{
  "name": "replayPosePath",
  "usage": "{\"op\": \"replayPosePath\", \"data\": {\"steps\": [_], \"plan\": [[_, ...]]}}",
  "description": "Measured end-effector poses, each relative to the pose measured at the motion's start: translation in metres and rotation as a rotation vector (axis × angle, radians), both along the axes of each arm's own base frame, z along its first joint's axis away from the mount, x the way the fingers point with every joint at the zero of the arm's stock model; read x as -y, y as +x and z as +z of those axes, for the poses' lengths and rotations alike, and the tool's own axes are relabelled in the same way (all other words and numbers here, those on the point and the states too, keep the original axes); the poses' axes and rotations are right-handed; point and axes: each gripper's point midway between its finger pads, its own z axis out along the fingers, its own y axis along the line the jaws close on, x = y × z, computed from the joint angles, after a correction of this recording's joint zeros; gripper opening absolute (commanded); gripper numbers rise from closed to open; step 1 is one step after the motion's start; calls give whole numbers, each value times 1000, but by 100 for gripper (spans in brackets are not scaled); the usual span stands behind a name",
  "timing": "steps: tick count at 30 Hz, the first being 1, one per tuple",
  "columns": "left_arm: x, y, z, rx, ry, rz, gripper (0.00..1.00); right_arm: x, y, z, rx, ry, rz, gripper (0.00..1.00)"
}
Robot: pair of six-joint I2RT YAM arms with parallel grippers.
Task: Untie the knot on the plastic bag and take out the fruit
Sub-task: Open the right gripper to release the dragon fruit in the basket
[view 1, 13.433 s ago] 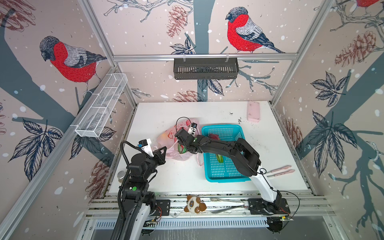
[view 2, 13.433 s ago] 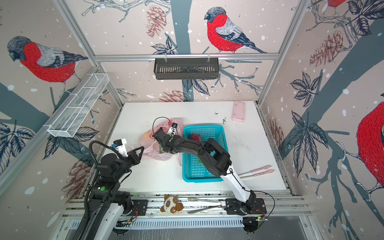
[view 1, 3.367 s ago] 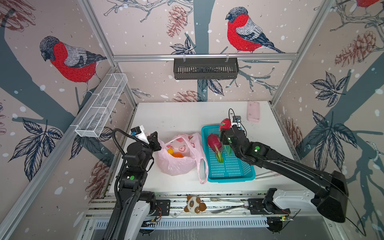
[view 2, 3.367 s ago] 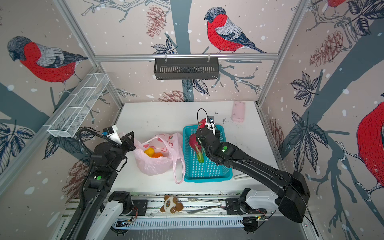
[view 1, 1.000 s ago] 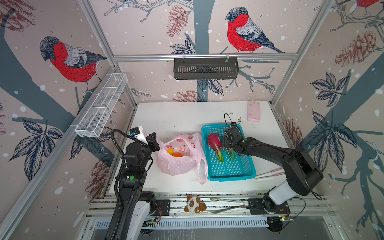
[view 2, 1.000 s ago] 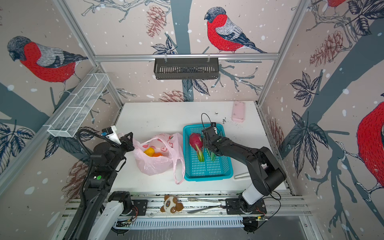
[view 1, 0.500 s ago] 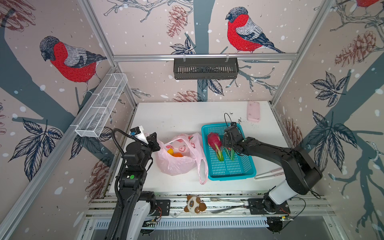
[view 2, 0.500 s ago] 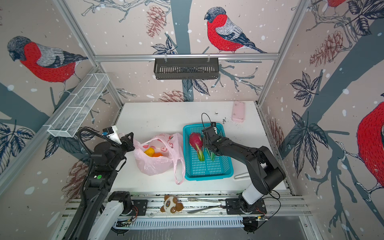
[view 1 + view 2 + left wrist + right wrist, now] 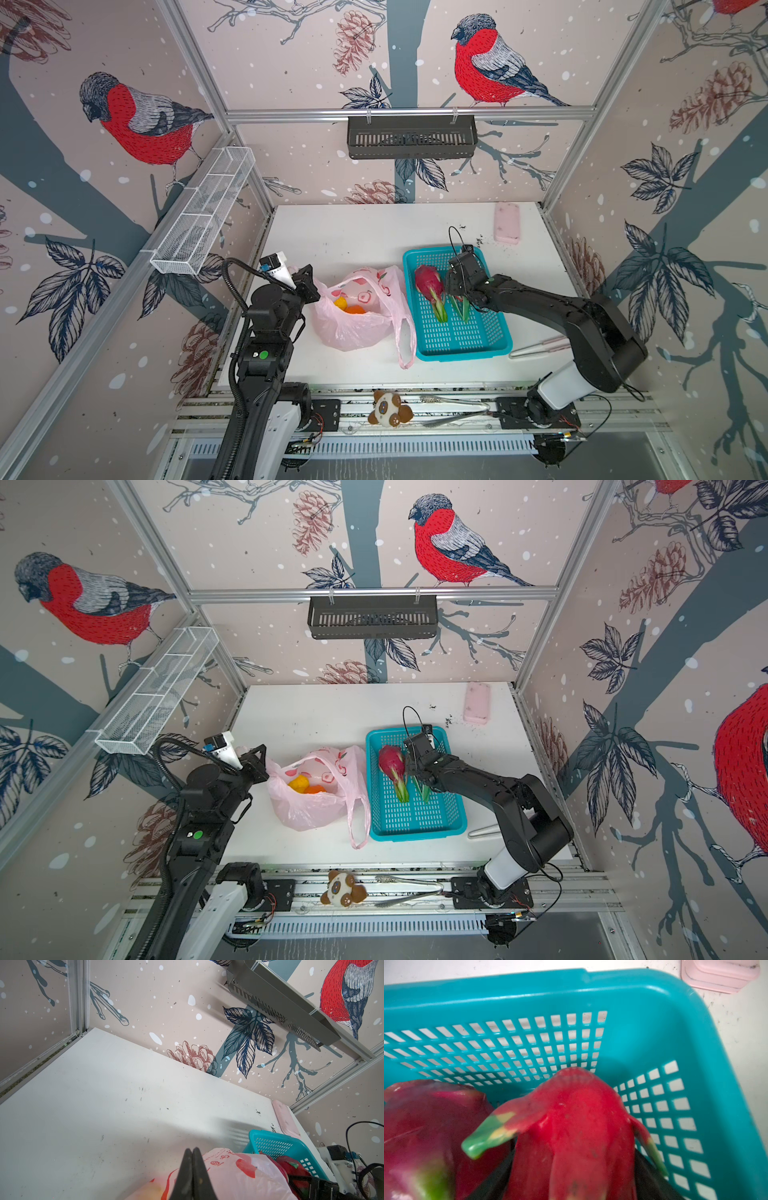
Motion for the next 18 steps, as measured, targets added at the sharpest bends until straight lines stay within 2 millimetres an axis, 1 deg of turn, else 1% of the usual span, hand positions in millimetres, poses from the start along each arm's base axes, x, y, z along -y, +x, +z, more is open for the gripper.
{"op": "replayPosePath", "data": {"steps": [6, 12, 18], "plan": [[0, -1, 1, 3, -1, 0, 0, 0, 1, 5, 17, 2, -5, 88], [0, -1, 1, 4, -2, 0, 0, -3, 0, 7, 21, 1, 2, 89], [0, -1, 2, 7, 0, 0, 0, -6, -1, 25, 58, 20, 1, 90]]}}
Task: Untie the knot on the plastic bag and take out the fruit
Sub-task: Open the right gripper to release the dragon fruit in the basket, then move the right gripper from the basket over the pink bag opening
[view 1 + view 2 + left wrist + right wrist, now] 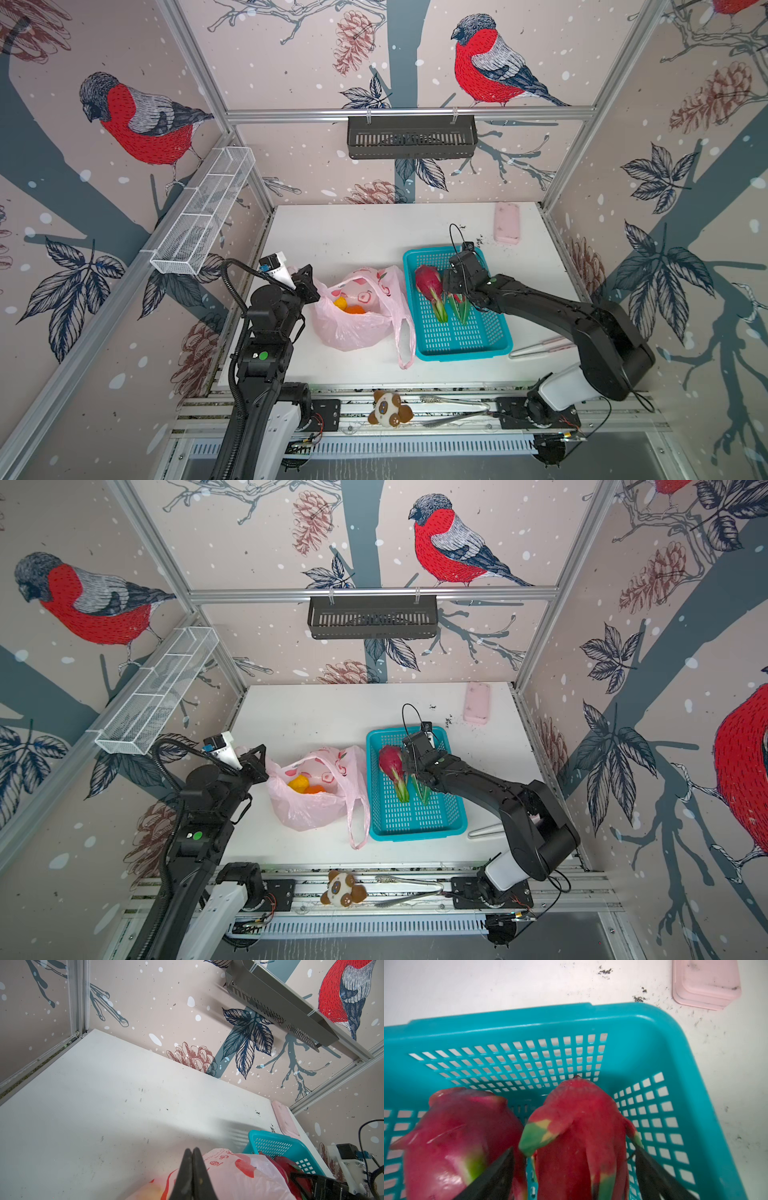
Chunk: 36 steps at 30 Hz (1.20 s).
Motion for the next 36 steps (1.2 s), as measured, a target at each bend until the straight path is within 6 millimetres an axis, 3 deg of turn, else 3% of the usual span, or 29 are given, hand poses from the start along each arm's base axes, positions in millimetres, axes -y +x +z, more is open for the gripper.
{"op": "replayPosePath", "data": {"steps": [10, 14, 19, 27, 30, 36], "plan": [[3, 1, 12, 5, 5, -21, 0, -11, -14, 57, 95, 78, 35, 90], [7, 1, 17, 1, 1, -44, 0, -32, -27, 86, 133, 112, 97, 88], [13, -2, 20, -12, -5, -80, 0, -61, -49, 118, 175, 160, 189, 78], [21, -12, 23, -47, -16, -128, 0, -122, -96, 172, 255, 266, 394, 65], [23, -16, 19, -73, -20, -139, 0, -157, -117, 175, 246, 272, 491, 62], [28, -26, 8, -115, -36, -165, 0, -229, -158, 163, 199, 257, 679, 56]]}}
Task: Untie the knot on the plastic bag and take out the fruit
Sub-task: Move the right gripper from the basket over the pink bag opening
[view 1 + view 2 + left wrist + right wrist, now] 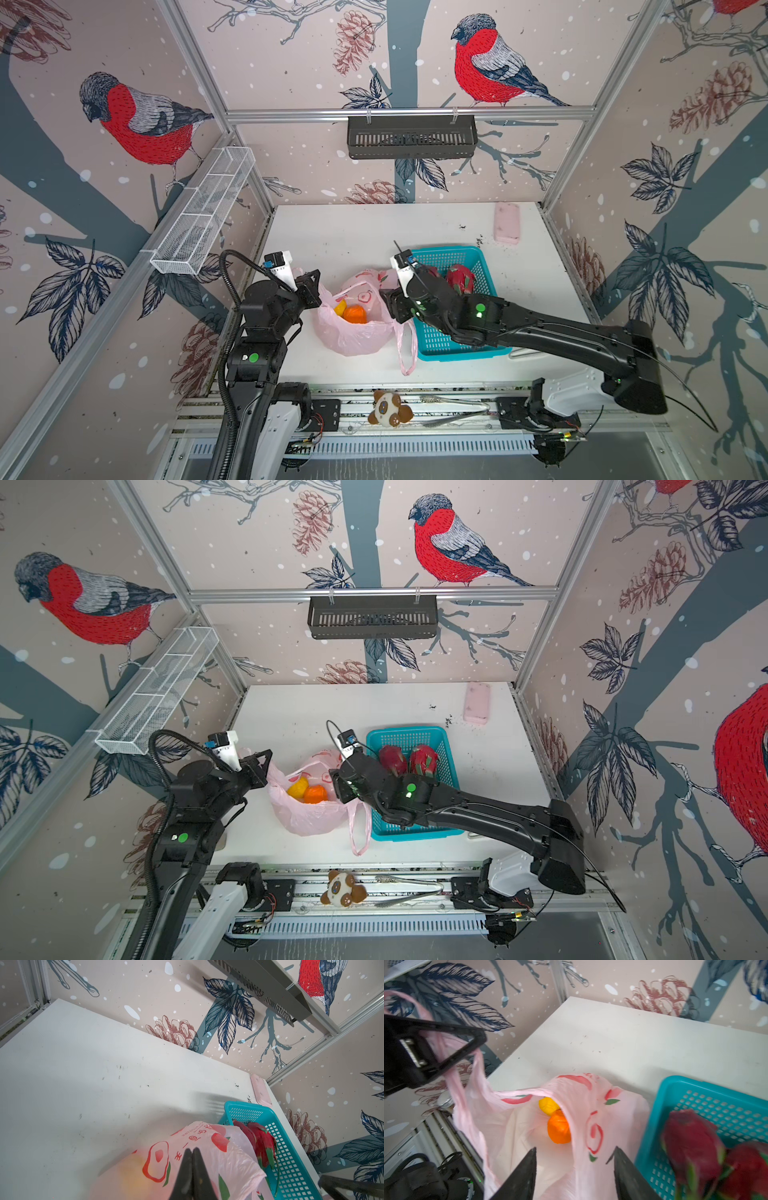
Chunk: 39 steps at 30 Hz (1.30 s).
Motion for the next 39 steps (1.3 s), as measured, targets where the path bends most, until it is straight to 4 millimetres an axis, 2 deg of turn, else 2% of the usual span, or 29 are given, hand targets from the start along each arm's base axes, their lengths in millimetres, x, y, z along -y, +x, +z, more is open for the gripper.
{"op": "replayPosePath", "data": {"steps": [4, 8, 11, 14, 20, 26, 32, 39], "plan": [[2, -8, -6, -11, -27, -4, 0, -44, -22, -17, -5, -35, 106, 52], [1, -12, -8, -8, -50, 6, 0, -71, -30, -60, -47, -112, 167, 49], [-2, -17, -7, 9, -67, 27, 0, -80, -35, -100, -91, -182, 194, 47], [-7, -21, -12, 15, -86, 63, 0, -84, -40, -131, -128, -225, 217, 47], [-15, -32, -13, 56, -133, 122, 0, -88, -41, -167, -167, -254, 208, 48], [-20, -40, -4, 77, -173, 157, 0, -80, -24, -176, -170, -230, 109, 53], [-16, -47, -2, 66, -204, 140, 0, -81, -6, -167, -172, -139, -21, 59], [-12, -51, -13, 13, -222, 125, 0, -88, 22, -168, -215, -37, -166, 75]]}}
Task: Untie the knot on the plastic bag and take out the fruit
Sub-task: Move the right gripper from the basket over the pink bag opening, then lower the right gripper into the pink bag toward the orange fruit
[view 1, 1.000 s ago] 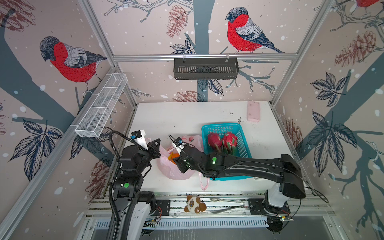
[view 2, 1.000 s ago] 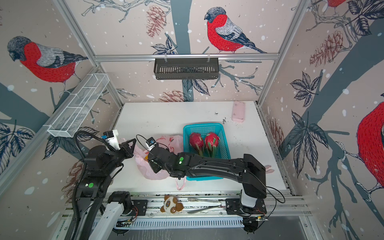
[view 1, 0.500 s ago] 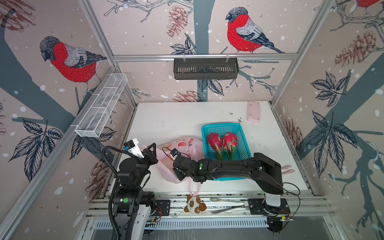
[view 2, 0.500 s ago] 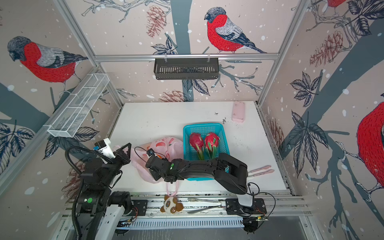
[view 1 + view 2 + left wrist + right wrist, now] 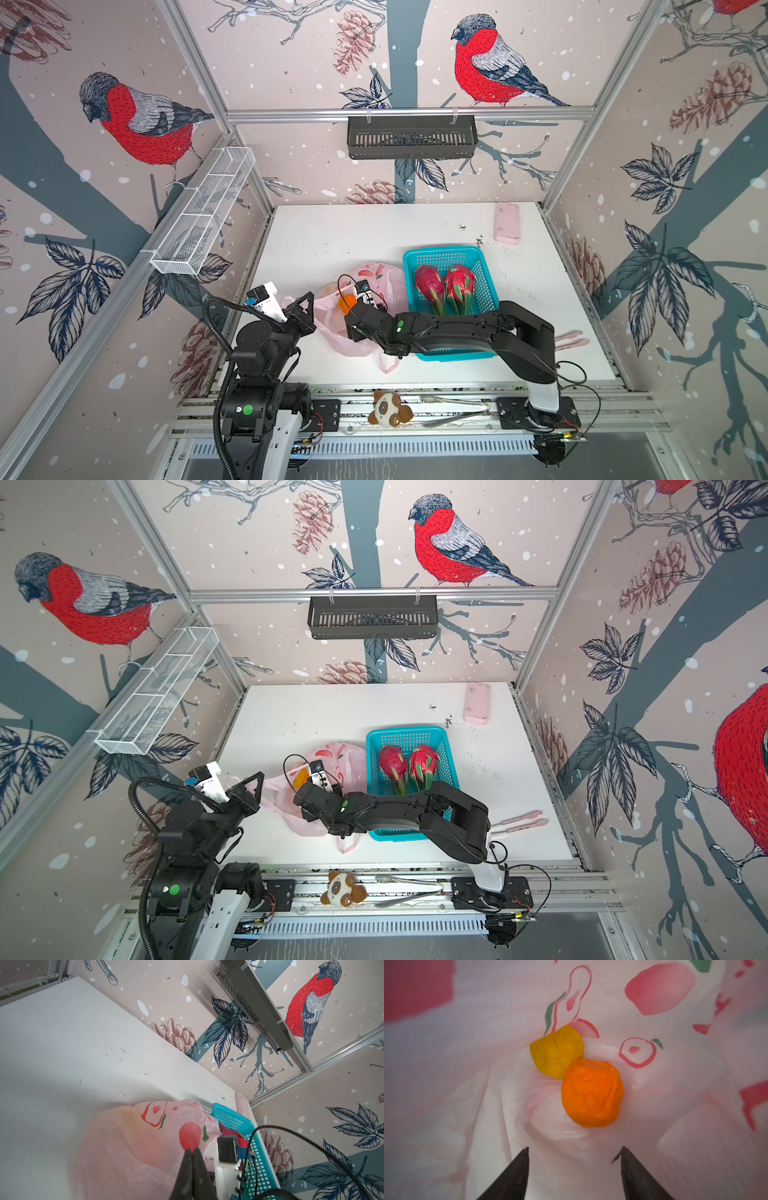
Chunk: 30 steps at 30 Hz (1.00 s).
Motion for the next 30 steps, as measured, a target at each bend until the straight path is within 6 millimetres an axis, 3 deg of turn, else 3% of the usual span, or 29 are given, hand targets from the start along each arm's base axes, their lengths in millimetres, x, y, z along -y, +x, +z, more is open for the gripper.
{"op": "replayPosePath", "data": {"steps": [12, 21, 26, 30], "plan": [[6, -5, -5, -11, -12, -36, 0, -24, 37, 15, -26, 125, -142, 84], [13, -11, -16, -30, -22, -78, 0, -30, 49, -3, -75, 140, -165, 87], [15, -14, -19, -35, -25, -92, 0, -36, 47, -8, -95, 143, -148, 88], [16, -14, -24, -43, -29, -92, 0, -42, 28, -8, -103, 136, -113, 88]]}}
